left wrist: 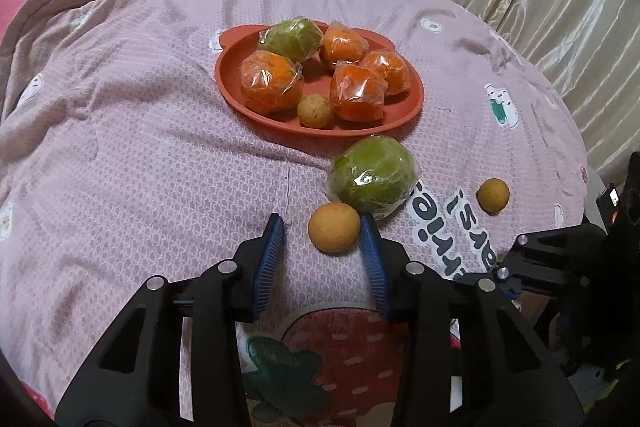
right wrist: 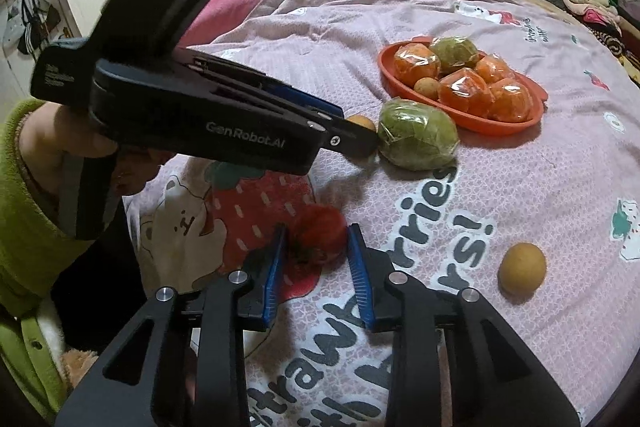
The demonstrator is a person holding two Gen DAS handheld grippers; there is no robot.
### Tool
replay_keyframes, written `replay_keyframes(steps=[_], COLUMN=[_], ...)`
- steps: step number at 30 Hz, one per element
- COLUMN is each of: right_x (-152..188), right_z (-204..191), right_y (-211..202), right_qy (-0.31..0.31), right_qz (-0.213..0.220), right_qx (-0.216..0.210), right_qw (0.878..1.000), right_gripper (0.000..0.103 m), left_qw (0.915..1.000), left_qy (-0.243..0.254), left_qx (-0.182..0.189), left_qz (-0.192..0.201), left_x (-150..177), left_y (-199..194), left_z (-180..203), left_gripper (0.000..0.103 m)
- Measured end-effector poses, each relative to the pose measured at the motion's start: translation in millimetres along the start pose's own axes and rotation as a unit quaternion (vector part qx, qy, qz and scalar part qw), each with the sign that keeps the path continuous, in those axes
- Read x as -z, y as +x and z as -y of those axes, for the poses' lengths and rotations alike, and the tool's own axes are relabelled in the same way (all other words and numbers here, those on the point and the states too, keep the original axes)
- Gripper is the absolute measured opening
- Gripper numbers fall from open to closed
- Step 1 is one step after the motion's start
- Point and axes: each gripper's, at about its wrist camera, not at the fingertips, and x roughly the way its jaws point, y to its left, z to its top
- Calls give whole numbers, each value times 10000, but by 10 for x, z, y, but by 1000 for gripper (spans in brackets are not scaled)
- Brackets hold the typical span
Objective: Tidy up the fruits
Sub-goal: 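Grasp the red tomato with the right tool while the left tool grasps a small tan fruit, then carry the tomato over the plate with the right tool while the left tool carries the tan fruit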
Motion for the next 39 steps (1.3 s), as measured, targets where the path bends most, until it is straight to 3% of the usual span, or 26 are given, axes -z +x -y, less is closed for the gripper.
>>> replay_keyframes(steps=[5, 9, 25, 39], right_x=[18, 18, -103, -505], right_z=[110, 217, 519, 769], right_y=[-88, -148, -460, -652], right_qy=[133, 254, 519, 421], right_qz=[91, 167, 540, 881], right_qx=[88, 174, 533, 774], right_qw=[9998, 9994, 9958, 9922], right_gripper=[29, 29, 29, 29], left_qw=[10000, 9998, 9995, 9980], left_qy=[89, 133, 144, 139], left_qx=[21, 169, 120, -113], left_qz=[0, -46, 248, 604], left_x=[-15, -16, -55, -424], left_y=[17, 42, -244, -476], left_z=[5, 6, -4, -35], left_gripper=[32, 18, 18, 18])
